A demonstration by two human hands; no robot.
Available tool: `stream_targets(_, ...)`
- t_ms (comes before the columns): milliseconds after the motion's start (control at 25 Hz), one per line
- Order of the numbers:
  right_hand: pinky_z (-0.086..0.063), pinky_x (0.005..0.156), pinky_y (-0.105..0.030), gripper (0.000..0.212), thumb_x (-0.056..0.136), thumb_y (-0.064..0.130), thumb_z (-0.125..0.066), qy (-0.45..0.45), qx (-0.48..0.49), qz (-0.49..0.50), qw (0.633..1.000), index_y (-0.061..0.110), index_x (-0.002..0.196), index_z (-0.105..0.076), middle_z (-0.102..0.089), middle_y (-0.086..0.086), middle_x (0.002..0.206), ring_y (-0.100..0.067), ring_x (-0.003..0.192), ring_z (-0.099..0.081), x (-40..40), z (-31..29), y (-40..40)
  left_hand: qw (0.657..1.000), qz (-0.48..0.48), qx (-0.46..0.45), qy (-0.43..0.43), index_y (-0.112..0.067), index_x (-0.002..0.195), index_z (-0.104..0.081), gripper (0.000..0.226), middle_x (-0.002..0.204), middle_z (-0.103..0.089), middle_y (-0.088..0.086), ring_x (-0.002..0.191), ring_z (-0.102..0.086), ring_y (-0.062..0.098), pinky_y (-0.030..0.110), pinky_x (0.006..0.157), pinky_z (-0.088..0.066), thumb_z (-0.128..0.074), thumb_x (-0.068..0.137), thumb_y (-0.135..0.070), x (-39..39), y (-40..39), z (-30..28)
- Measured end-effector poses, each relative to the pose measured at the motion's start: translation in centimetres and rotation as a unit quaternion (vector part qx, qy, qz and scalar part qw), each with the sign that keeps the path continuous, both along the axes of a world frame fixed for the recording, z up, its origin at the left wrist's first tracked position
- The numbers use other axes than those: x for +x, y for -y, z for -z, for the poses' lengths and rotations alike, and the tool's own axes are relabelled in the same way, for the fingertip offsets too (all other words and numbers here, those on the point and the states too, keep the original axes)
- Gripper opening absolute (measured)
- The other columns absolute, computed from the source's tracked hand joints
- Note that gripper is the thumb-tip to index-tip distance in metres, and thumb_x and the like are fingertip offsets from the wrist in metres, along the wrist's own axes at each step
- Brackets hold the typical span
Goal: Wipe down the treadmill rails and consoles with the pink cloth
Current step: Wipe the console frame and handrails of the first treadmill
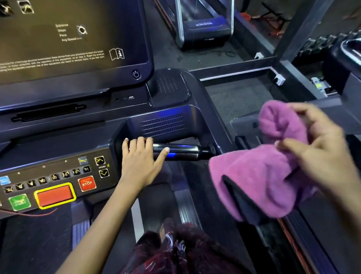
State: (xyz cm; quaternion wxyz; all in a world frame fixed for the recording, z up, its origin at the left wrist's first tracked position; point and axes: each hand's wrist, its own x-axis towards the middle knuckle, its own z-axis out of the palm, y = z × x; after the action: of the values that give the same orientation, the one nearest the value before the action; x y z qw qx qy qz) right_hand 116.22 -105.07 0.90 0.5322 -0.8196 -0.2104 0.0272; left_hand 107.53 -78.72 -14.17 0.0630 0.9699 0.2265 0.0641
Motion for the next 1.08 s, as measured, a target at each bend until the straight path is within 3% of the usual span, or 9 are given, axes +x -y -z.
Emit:
stream_targets(160,-0.041,0.092,-0.044,0.047,0.066,0.015,-0.056,0.170,-0.288,-0.042,0.942,0.031,0.108,-0.043,-0.054,-0.008,0.107,-0.027,0.101,-0.051,4.9,0.3,-0.4,0.994,-0.046,0.000,-0.104,-0.002,0.116,-0.052,0.080,0.122,-0.053,0.019,0.117,-0.043,0.038,0.050,0.112,-0.011,-0.015,0.086,-0.066,1.3,0.9,-1.1)
stream_targets(240,-0.041,0.089,-0.046,0.050,0.071,0.007,-0.064,0.179,-0.395,-0.115,0.894,0.025,0.111,-0.042,-0.051,-0.009,0.107,-0.031,0.100,-0.049,6.2,3.7,-2.4,0.990,-0.053,0.015,-0.127,-0.004,0.125,-0.047,0.069,0.131,-0.048,0.017,0.126,-0.036,0.036,0.049,0.113,-0.008,-0.025,0.092,-0.061,1.7,1.1,-1.3)
stream_targets(320,-0.042,0.093,-0.042,0.044,0.073,0.009,-0.073,0.180,-0.384,-0.228,0.876,0.015,0.112,-0.053,-0.056,-0.010,0.114,-0.030,0.105,-0.052,6.4,7.5,-4.2,0.989,-0.052,0.016,-0.134,-0.005,0.129,-0.046,0.067,0.137,-0.045,0.016,0.133,-0.030,0.035,0.048,0.114,-0.008,-0.027,0.093,-0.058,2.2,1.1,-1.5)
stream_targets(400,-0.045,0.094,-0.047,0.035,0.076,0.028,-0.073,0.199,-0.348,-0.288,0.869,0.009,0.104,-0.065,-0.059,-0.012,0.118,-0.030,0.108,-0.056,6.6,10.3,-4.7,0.990,-0.047,0.012,-0.130,-0.004,0.128,-0.047,0.065,0.138,-0.045,0.016,0.134,-0.029,0.033,0.046,0.114,-0.009,-0.028,0.094,-0.056,2.7,1.1,-1.5)
stream_targets(480,-0.040,0.100,-0.053,0.050,0.079,0.058,-0.055,0.201,-0.334,-0.275,0.879,0.018,0.105,-0.069,-0.059,-0.005,0.123,-0.028,0.117,-0.052,7.4,11.5,-4.1,0.992,-0.036,0.007,-0.123,-0.004,0.125,-0.049,0.061,0.135,-0.047,0.016,0.131,-0.033,0.032,0.045,0.113,-0.014,-0.030,0.095,-0.053,3.4,1.2,-1.5)
stream_targets(560,-0.019,0.111,-0.056,0.064,0.078,0.073,-0.032,0.174,-0.357,-0.260,0.880,0.034,0.116,-0.065,-0.046,0.007,0.140,-0.022,0.135,-0.032,7.8,12.1,-3.1,0.993,-0.018,0.000,-0.115,-0.003,0.120,-0.051,0.055,0.129,-0.050,0.016,0.124,-0.041,0.032,0.043,0.109,-0.021,-0.034,0.095,-0.048,4.5,1.2,-1.6)
stream_targets(680,-0.027,0.107,-0.048,0.059,0.084,0.062,-0.024,0.135,-0.333,-0.255,0.898,0.034,0.118,-0.063,-0.039,0.007,0.145,-0.023,0.131,-0.036,8.1,12.6,-2.1,0.994,0.021,-0.016,-0.104,-0.002,0.115,-0.053,0.048,0.122,-0.053,0.016,0.115,-0.048,0.033,0.040,0.098,-0.031,-0.037,0.096,-0.043,6.8,1.3,-1.4)
stream_targets(880,-0.047,0.079,-0.043,0.040,0.086,0.052,-0.044,0.199,-0.272,-0.229,0.913,0.030,0.107,-0.070,-0.055,-0.005,0.110,-0.026,0.096,-0.054,10.1,14.1,-4.7,0.992,0.046,0.001,-0.114,-0.003,0.115,-0.055,0.048,0.122,-0.054,0.013,0.114,-0.047,0.031,0.042,0.095,-0.034,-0.036,0.095,-0.043,8.2,1.5,-0.3)
stream_targets(1080,-0.045,0.082,-0.042,0.036,0.087,0.047,-0.049,0.209,-0.310,-0.161,0.913,0.030,0.115,-0.062,-0.054,-0.003,0.109,-0.026,0.099,-0.051,14.4,14.2,-10.3,0.995,0.027,0.018,-0.099,-0.005,0.116,-0.052,0.044,0.122,-0.052,0.014,0.114,-0.045,0.032,0.041,0.094,-0.033,-0.038,0.094,-0.040,8.2,1.7,-0.1)
